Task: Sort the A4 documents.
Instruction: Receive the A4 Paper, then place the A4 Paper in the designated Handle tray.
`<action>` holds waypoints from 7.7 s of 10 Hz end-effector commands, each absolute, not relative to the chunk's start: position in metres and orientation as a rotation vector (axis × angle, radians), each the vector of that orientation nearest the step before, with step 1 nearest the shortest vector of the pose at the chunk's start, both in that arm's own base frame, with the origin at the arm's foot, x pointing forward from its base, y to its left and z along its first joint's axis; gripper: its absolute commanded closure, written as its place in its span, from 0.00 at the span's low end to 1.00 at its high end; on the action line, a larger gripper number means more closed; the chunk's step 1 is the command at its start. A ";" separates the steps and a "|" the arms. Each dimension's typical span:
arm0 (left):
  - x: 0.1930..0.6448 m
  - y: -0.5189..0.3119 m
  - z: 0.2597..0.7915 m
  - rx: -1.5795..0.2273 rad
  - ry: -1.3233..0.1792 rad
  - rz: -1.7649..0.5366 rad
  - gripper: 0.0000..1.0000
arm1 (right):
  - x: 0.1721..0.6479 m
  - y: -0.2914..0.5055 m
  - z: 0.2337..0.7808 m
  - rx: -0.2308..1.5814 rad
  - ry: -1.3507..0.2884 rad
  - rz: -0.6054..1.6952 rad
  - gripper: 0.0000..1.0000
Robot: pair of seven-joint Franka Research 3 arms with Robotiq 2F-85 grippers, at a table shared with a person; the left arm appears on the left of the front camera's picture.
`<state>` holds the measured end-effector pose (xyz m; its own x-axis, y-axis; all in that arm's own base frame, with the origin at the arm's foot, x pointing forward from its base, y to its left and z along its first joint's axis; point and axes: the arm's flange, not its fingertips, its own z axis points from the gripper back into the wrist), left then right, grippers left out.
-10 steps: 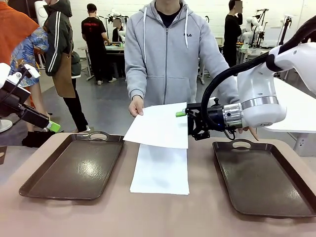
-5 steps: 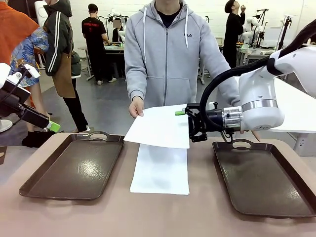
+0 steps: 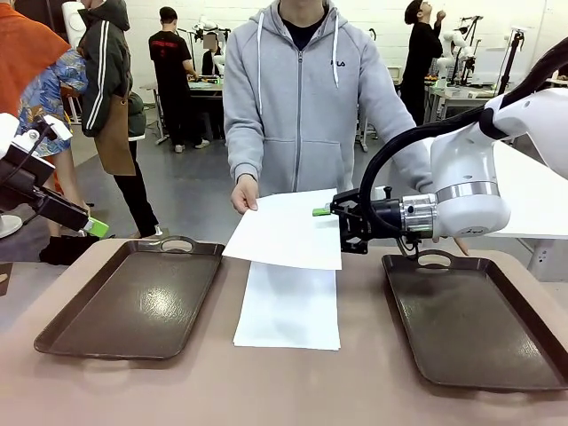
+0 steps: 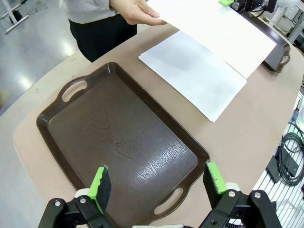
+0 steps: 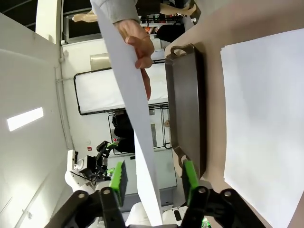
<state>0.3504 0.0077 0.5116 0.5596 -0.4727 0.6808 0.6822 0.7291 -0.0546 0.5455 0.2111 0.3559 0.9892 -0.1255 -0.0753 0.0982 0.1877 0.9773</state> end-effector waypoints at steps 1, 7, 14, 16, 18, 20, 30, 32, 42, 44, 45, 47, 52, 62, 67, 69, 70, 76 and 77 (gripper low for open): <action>0.350 0.008 0.511 -0.339 -0.693 -0.696 0.00 | 0.549 0.212 0.356 1.419 -0.005 -0.176 0.36; 0.350 0.008 0.511 -0.339 -0.693 -0.696 0.00 | 0.548 0.209 0.356 1.402 0.009 -0.173 0.88; 0.350 0.008 0.511 -0.339 -0.693 -0.696 0.00 | 0.540 0.208 0.361 1.323 -0.001 -0.052 1.00; 0.350 0.008 0.511 -0.339 -0.693 -0.696 0.00 | 0.544 0.208 0.357 1.359 -0.005 -0.126 1.00; 0.350 0.008 0.511 -0.339 -0.693 -0.696 0.00 | 0.544 0.208 0.357 1.359 -0.005 -0.126 1.00; 0.350 0.008 0.511 -0.339 -0.693 -0.696 0.00 | 0.544 0.208 0.357 1.359 -0.005 -0.126 1.00; 0.350 0.008 0.511 -0.339 -0.693 -0.696 0.00 | 0.517 0.193 0.363 1.305 0.054 -0.009 0.99; 0.350 0.008 0.511 -0.339 -0.693 -0.696 0.00 | 0.500 0.149 0.381 1.395 0.035 0.010 0.99; 0.350 0.008 0.511 -0.339 -0.693 -0.696 0.00 | 0.498 -0.038 0.359 1.435 -0.040 0.093 0.99; 0.350 0.008 0.511 -0.339 -0.693 -0.696 0.00 | 0.507 -0.055 0.346 1.443 -0.017 0.054 0.99; 0.350 0.008 0.511 -0.339 -0.693 -0.696 0.00 | 0.514 -0.063 0.338 1.458 0.004 0.025 0.99; 0.350 0.008 0.511 -0.339 -0.693 -0.696 0.00 | 0.525 -0.073 0.320 1.423 0.067 0.005 0.99; 0.350 0.008 0.511 -0.339 -0.693 -0.696 0.00 | 0.524 -0.099 0.296 1.277 -0.009 0.021 0.99; 0.350 0.008 0.511 -0.339 -0.693 -0.696 0.00 | 0.530 -0.096 0.301 0.889 -0.064 0.026 0.99; 0.350 0.008 0.511 -0.339 -0.693 -0.696 0.00 | 0.529 -0.101 0.292 0.856 -0.070 -0.027 0.99; 0.350 0.008 0.511 -0.339 -0.693 -0.696 0.00 | 0.531 -0.102 0.289 0.819 -0.044 -0.031 0.99; 0.350 0.008 0.511 -0.339 -0.693 -0.696 0.00 | 0.531 -0.102 0.292 0.820 -0.051 -0.033 0.99; 0.350 0.008 0.511 -0.339 -0.693 -0.696 0.00 | 0.531 -0.106 0.297 0.782 -0.061 -0.045 0.66; 0.350 0.008 0.511 -0.339 -0.693 -0.696 0.00 | 0.530 -0.107 0.299 0.777 -0.066 -0.048 0.63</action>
<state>0.3504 0.0079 0.5116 0.5597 -0.4724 0.6808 0.6820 0.7293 -0.0547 0.5356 -0.1074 0.2947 0.9967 -0.0594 0.0559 -0.0001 0.6847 0.7288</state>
